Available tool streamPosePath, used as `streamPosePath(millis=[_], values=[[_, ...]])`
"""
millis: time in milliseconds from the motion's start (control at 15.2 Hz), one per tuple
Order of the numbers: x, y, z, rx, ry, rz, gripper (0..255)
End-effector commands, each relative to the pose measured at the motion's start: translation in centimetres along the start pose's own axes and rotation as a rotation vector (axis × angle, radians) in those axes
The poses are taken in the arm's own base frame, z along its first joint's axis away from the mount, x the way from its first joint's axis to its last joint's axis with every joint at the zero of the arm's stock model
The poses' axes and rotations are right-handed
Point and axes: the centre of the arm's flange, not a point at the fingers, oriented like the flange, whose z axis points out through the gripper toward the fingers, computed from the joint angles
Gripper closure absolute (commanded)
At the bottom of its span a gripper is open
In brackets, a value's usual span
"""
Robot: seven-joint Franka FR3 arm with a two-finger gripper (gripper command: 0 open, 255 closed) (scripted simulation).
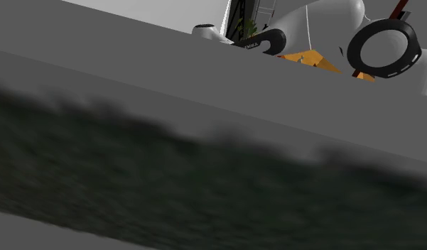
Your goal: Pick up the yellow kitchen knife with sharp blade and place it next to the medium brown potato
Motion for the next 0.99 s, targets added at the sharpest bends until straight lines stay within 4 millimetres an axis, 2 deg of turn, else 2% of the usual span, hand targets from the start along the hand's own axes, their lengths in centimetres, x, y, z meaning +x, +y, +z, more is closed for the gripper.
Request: streamPosePath(millis=[0,924], values=[[0.0,0.0,-1.1,0.000,0.000,0.000,255],[0.1,-0.1,-8.5,0.000,0.000,0.000,255]])
